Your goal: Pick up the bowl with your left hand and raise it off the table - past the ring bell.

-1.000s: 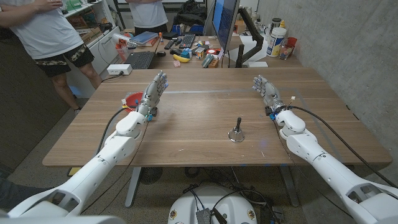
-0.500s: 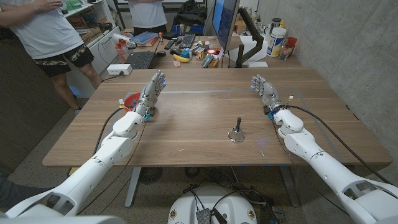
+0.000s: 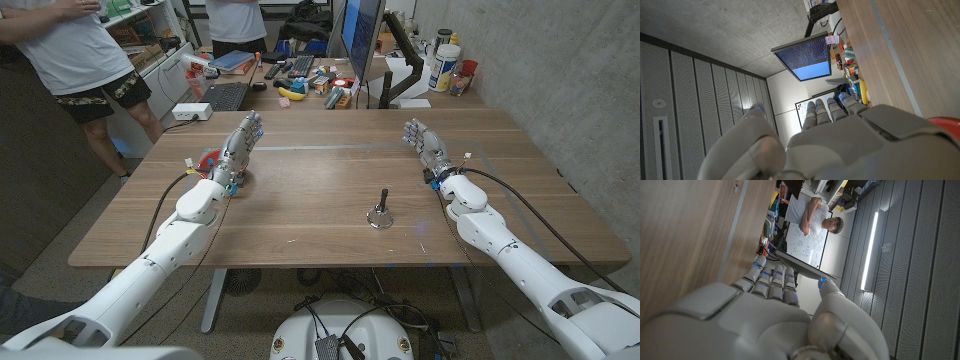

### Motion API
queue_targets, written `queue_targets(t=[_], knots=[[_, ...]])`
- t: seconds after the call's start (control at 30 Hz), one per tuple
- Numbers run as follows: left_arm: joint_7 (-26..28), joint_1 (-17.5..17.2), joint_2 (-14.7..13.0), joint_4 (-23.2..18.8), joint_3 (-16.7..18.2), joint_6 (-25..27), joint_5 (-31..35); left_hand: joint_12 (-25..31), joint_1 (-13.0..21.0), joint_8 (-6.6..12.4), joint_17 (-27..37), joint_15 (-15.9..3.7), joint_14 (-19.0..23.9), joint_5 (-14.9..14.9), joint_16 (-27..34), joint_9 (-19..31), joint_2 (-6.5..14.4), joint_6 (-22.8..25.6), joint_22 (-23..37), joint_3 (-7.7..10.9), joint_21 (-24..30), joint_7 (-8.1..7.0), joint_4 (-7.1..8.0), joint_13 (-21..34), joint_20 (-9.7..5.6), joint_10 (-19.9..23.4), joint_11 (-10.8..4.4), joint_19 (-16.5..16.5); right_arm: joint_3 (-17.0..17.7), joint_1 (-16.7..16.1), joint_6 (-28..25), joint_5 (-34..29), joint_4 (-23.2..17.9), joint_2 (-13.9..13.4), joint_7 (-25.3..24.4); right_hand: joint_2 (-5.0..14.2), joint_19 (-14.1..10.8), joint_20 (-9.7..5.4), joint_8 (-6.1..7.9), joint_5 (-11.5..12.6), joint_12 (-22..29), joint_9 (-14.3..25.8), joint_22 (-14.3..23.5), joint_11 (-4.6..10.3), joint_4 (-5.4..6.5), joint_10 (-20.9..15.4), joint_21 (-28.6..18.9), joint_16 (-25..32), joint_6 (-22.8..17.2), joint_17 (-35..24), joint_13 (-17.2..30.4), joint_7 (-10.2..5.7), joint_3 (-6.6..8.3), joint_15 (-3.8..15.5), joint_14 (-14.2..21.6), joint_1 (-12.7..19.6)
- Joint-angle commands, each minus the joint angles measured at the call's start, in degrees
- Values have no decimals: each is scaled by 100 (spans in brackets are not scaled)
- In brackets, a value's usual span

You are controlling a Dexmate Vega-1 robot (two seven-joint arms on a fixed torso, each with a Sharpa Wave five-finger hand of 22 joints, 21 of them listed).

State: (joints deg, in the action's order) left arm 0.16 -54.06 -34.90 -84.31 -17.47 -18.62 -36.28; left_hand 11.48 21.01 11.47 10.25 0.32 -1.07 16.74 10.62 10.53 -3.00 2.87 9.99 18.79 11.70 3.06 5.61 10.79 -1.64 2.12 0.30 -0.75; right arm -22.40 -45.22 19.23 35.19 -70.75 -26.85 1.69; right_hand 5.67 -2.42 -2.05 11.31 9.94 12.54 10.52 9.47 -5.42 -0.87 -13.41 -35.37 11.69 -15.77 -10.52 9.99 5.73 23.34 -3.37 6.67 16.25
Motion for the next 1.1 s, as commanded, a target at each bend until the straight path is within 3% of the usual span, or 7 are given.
queue_targets(t=[0.03,1.1], knots=[[182,-162,-159,-241,90,-45,186,52,55,18,30,-14,11,32,42,19,-5,73,23,4,-9,7,-28,13,-269,48,-11,9,12,-8,46,1,-11,2,4,53,-33,-47,0,24,-12,23,33,-28,-17,-59,22,-5,-38,-28,33,1,26,23,57,7],[650,-622,-440,-780,339,-238,726,46,141,15,29,-34,17,29,31,20,4,98,24,-4,-21,-22,-81,14,-273,63,-22,-6,19,18,50,11,-26,-9,39,65,-77,-55,-2,23,-16,24,35,-8,-32,-98,100,2,-60,-33,35,1,39,36,113,0]])
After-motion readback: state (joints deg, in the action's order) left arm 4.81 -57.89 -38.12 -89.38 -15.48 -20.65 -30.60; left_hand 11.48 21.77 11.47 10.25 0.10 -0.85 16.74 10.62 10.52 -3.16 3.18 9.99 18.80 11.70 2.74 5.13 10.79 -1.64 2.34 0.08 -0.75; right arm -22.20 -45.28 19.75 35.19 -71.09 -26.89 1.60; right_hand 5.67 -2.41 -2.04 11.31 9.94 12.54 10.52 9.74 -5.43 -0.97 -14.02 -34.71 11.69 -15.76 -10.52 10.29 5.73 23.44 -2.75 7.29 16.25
